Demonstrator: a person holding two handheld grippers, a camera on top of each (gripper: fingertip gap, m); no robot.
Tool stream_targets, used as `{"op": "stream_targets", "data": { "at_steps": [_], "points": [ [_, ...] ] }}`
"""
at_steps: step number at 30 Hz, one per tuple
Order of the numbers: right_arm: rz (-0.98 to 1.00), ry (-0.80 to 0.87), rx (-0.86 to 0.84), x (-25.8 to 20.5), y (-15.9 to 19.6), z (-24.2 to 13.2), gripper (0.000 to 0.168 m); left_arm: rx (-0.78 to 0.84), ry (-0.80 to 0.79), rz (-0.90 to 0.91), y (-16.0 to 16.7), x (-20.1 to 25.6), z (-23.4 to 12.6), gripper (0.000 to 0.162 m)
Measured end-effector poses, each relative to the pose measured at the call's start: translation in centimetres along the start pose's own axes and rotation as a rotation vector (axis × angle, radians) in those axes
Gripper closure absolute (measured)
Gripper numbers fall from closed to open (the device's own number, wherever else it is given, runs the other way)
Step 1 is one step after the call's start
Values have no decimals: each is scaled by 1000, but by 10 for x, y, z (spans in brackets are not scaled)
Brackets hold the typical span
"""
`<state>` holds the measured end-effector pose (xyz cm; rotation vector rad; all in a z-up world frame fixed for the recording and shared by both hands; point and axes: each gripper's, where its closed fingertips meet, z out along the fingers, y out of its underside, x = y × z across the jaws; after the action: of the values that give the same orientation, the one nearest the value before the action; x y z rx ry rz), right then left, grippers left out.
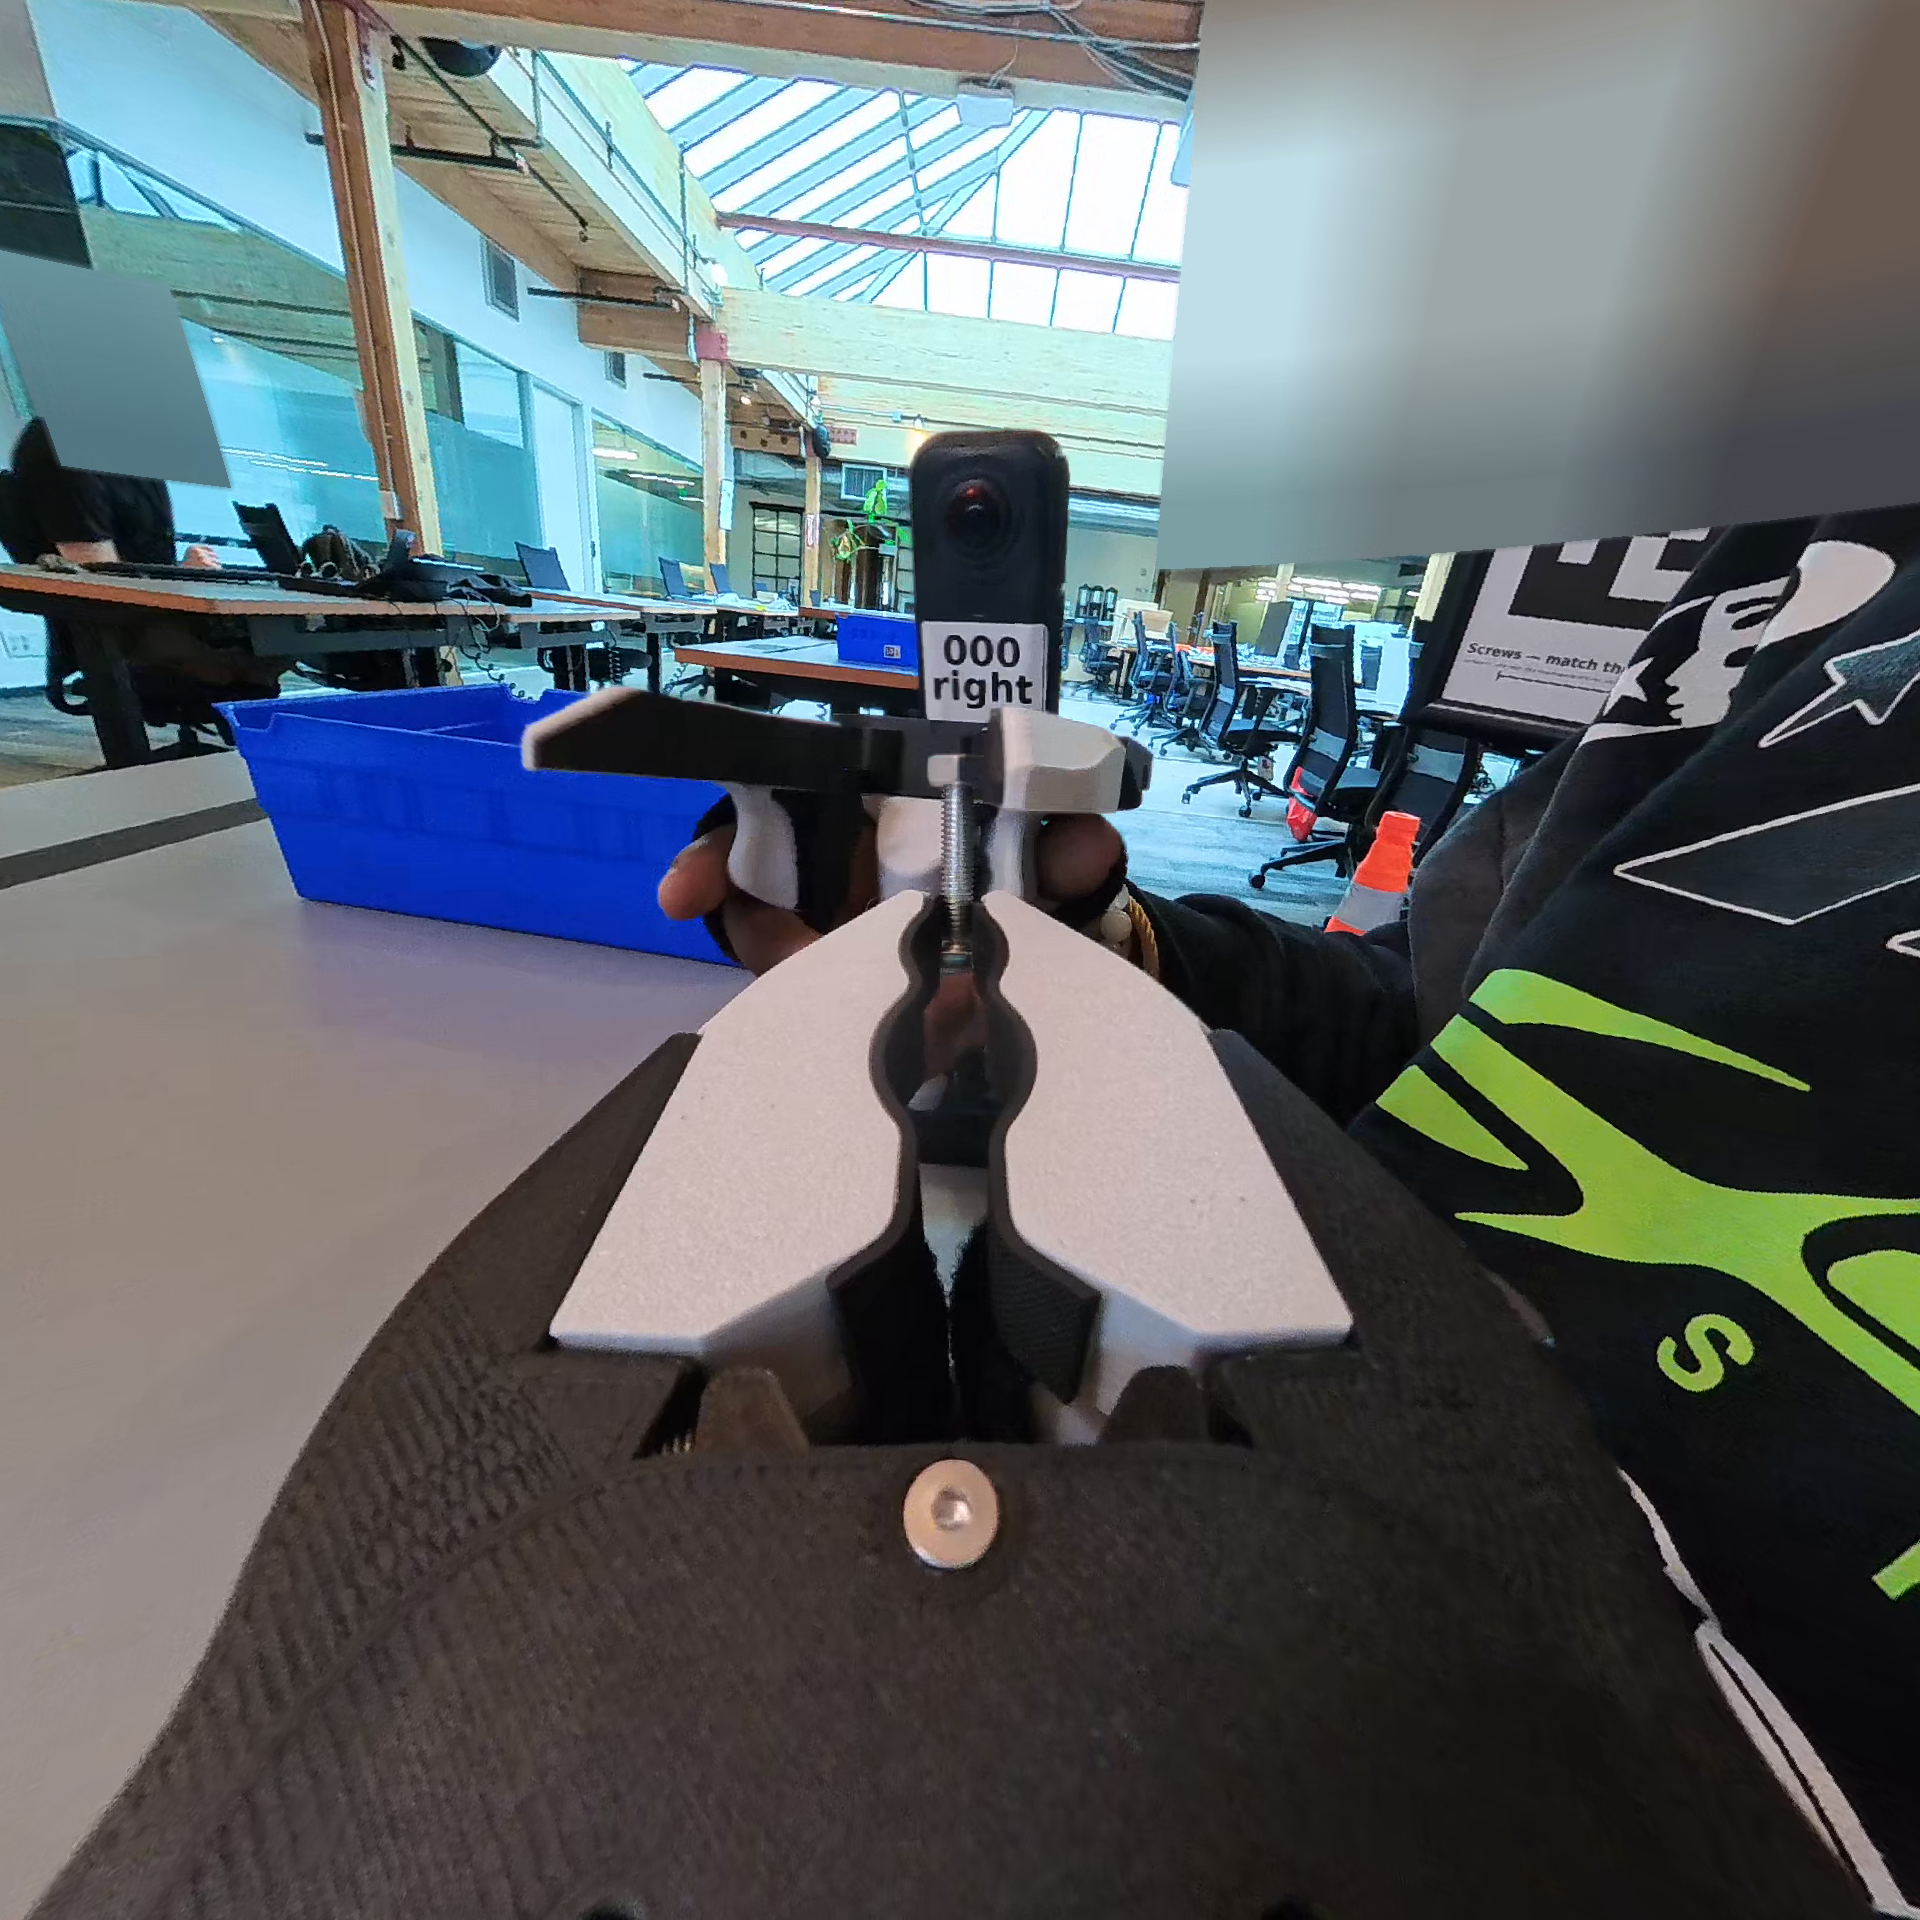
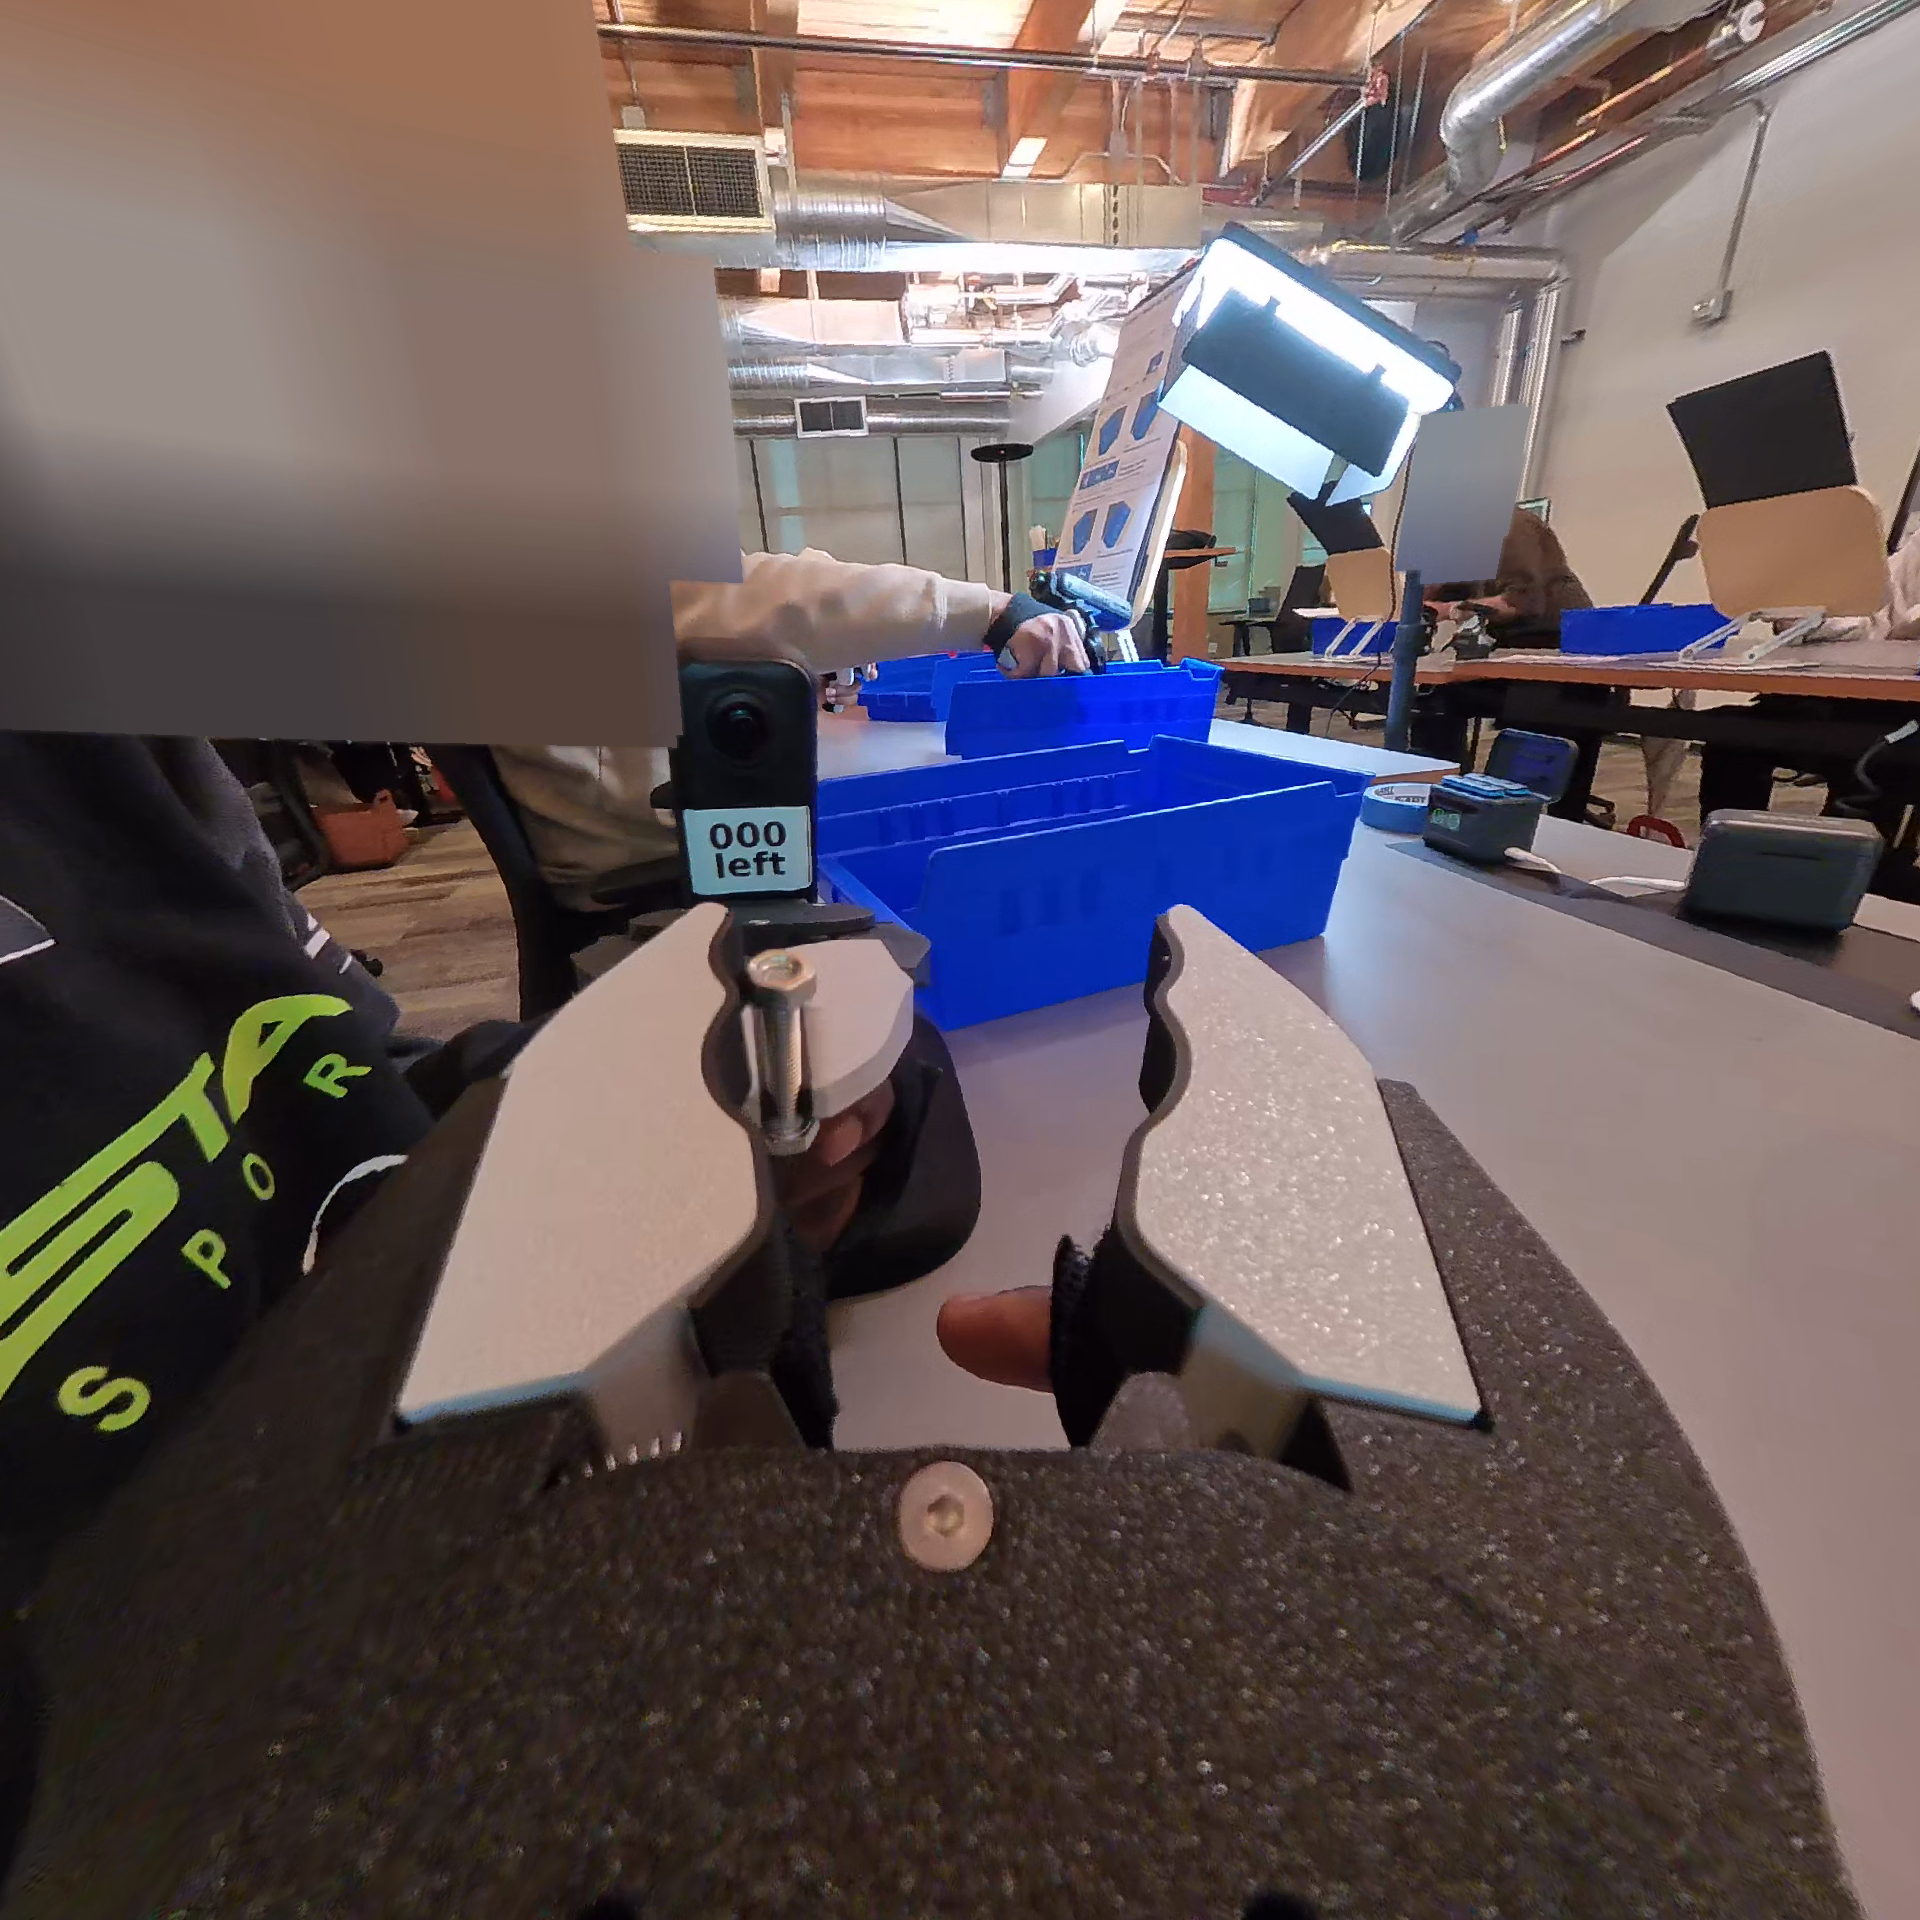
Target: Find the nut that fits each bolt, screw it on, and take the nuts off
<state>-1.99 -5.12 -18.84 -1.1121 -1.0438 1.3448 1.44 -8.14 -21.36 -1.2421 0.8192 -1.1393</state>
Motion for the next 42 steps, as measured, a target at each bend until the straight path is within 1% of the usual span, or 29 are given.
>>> {"op": "stream_targets", "data": {
  "at_steps": [10, 18, 23, 26, 30, 32, 38, 42],
  "points": [
    [-5, -2, 3, 0, -4, -16, 98, 12, -1, -8, -2, -1, -1, 157],
    [46, -89, -40, -14, -5, -22, 131, 16, -12, -9, -2, -3, -1, 157],
    [50, -140, -69, -24, -3, -19, 140, 8, -10, -5, -1, -2, -1, 157],
    [32, -161, -69, -28, -3, -19, 158, 1, -4, -1, 0, -1, 0, 157],
    [5, -182, -69, -32, -4, -20, 158, -2, 21, -4, 0, 2, 0, 157],
    [-18, -208, -67, -36, -5, -21, 158, -1, 59, -25, -1, 7, -1, 157],
    [-98, -308, -3, -55, -18, -24, 158, 0, 289, -217, -2, 31, -3, 156],
    [-122, -287, 3, -53, -23, -26, 158, -1, 291, -205, -2, 33, -3, 156]
  ]
}}
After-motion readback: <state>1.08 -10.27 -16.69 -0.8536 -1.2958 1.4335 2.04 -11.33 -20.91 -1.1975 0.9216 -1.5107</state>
